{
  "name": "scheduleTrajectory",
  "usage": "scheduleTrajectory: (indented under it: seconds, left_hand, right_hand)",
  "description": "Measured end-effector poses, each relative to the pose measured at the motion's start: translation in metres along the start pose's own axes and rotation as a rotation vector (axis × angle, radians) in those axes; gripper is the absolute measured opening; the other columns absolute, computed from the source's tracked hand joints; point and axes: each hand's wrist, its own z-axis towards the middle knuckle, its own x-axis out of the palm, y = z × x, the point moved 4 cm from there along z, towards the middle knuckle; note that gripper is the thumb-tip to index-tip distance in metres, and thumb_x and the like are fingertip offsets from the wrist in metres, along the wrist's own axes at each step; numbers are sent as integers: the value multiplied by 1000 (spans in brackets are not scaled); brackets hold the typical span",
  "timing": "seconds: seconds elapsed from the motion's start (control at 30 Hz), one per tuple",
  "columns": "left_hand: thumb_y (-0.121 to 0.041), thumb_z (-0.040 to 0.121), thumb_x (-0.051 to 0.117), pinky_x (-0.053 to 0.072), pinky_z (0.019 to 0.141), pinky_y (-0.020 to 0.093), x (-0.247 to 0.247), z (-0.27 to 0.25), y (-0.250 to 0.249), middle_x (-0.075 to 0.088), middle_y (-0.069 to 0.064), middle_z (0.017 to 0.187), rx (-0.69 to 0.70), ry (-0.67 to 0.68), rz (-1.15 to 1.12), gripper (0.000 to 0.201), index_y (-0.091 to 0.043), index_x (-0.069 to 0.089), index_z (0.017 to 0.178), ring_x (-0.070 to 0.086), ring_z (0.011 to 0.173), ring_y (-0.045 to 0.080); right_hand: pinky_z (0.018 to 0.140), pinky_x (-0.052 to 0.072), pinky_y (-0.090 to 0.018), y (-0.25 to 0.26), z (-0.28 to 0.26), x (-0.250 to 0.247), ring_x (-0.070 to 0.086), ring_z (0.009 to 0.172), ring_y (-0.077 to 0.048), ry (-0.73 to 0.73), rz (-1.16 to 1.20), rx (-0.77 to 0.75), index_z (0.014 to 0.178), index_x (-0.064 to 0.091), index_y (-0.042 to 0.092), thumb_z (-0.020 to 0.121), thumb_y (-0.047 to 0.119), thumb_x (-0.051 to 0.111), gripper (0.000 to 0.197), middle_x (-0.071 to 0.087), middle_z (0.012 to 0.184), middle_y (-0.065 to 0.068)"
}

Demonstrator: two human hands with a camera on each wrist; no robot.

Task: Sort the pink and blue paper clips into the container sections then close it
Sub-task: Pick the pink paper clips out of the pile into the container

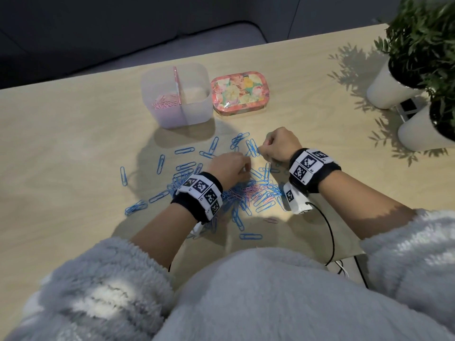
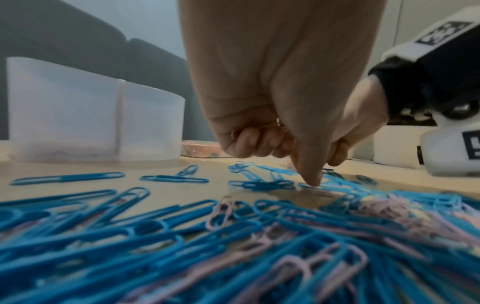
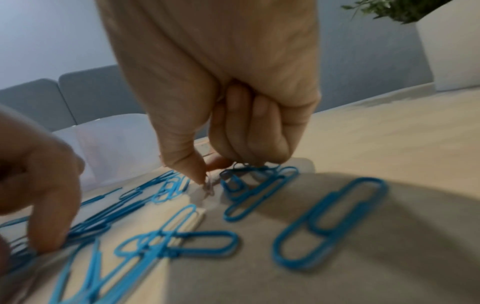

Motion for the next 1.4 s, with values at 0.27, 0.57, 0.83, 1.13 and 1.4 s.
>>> scheduleTrajectory:
  seconds: [0.27, 0.57, 0.83, 1.13, 1.4]
  left_hand:
    - [-20, 88, 57, 43, 79, 33, 7, -4, 12, 60, 13, 102, -54, 6, -140, 15, -6, 57, 94, 57, 92, 28]
    - [-13, 93, 49, 35, 57, 23, 4, -44, 42, 47, -3, 72, -310, -51, -722, 13, -14, 53, 105, 42, 60, 12]
    - [-12, 96, 42, 37, 57, 22, -27, -58, 66, 49, -2, 71, -379, -207, -658, 12, -9, 54, 93, 45, 62, 12]
    - [2, 91, 29, 43, 51, 16, -132, -23, 121, 56, 7, 76, -509, -512, -542, 32, -4, 58, 103, 53, 67, 19]
    - [-2, 88, 39, 52, 91, 38, -150, 9, 153, 59, 17, 124, -656, -467, -490, 34, -9, 57, 115, 61, 107, 34]
  right_hand:
    - [38, 30, -16, -20, -35, 5, 44, 34, -10, 143, 724, -10, 62, 47, 9, 82, -9, 41, 28, 57, 45, -1]
    - [47, 29, -20, -22, -68, 37, 38, 43, -3, 241, 87, -345, 75, 63, 17, 80, 21, 69, 9, 43, 52, 4]
    - [75, 46, -35, -5, -75, 44, 63, 95, -31, 60, -459, -545, 96, 67, 23, 87, 28, 55, 17, 72, 94, -7]
    - [58, 35, -23, 15, -48, 15, 42, 58, -15, 266, 263, -321, 65, 63, 22, 83, 15, 68, 19, 55, 62, -5]
    - [35, 30, -14, 80, -15, -4, 38, 33, -4, 359, 434, -313, 63, 54, 13, 90, 11, 56, 28, 51, 49, -4]
